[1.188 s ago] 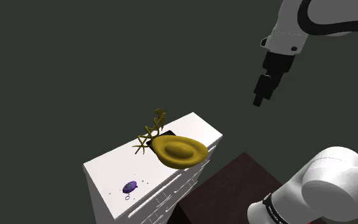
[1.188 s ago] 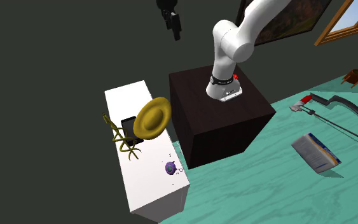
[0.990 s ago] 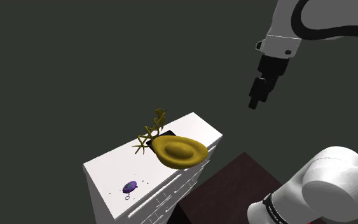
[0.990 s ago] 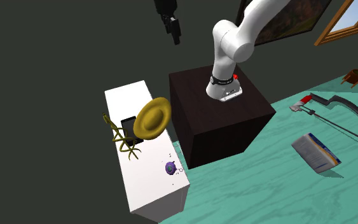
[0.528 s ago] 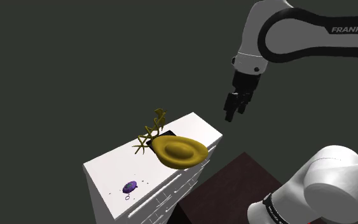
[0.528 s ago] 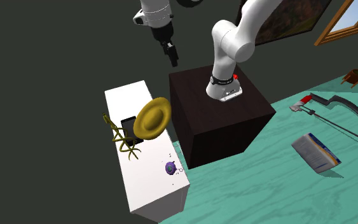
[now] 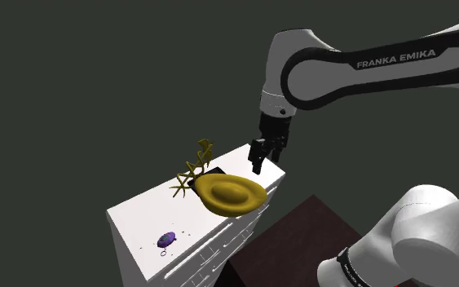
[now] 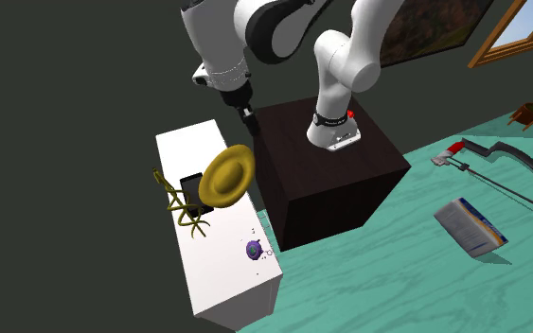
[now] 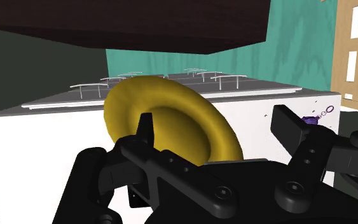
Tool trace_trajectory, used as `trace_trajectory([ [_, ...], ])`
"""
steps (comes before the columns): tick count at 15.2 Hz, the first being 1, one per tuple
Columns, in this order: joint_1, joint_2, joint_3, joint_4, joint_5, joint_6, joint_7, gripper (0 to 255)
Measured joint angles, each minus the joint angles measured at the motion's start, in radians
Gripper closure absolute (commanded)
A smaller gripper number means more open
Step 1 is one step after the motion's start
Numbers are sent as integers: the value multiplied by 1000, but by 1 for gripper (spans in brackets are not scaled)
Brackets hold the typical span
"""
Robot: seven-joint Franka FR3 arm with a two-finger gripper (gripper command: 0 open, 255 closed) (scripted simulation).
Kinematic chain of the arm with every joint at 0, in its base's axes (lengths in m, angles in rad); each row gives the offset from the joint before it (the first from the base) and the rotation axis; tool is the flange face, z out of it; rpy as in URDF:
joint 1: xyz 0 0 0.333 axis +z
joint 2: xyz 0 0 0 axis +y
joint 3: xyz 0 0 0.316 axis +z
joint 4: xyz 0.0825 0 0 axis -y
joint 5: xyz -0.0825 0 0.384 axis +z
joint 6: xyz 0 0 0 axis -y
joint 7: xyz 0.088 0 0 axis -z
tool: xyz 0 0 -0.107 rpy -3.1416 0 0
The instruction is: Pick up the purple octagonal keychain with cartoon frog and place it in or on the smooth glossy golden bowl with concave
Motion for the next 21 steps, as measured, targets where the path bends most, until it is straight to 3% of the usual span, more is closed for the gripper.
trace_trajectory([
  [8, 51, 257, 89, 67, 35, 182, 99, 0],
  [14, 93, 493, 136, 172, 14, 305, 184, 0],
  [21, 163, 764, 150, 357, -42, 384, 280, 0],
])
